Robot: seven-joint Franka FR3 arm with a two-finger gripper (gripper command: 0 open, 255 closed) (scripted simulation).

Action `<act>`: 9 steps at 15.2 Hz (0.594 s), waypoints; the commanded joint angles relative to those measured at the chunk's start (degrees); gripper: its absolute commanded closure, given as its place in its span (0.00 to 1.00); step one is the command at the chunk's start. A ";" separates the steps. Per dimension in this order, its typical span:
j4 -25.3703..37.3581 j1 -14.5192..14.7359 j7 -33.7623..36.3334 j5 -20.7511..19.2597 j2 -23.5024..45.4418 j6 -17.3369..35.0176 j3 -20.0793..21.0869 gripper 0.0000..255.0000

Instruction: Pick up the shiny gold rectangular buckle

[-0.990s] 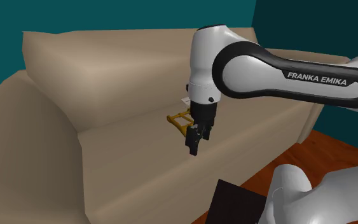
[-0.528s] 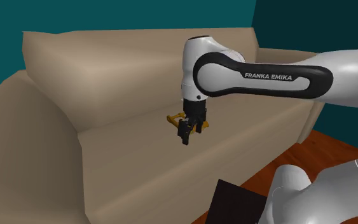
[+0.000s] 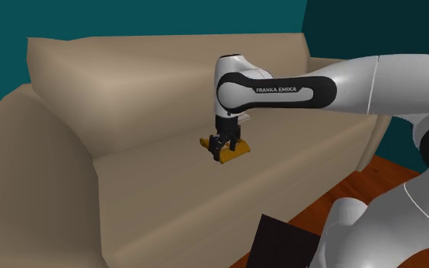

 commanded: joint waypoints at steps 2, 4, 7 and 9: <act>2.19 -1.07 -1.40 -0.26 4.68 2.69 -2.11 0.00; 4.13 -1.77 -2.44 -0.16 7.97 4.12 -3.53 0.00; 7.47 -2.83 -4.08 0.37 13.08 5.98 -5.59 0.00; 9.97 -3.58 -5.23 1.00 16.60 7.01 -6.89 0.00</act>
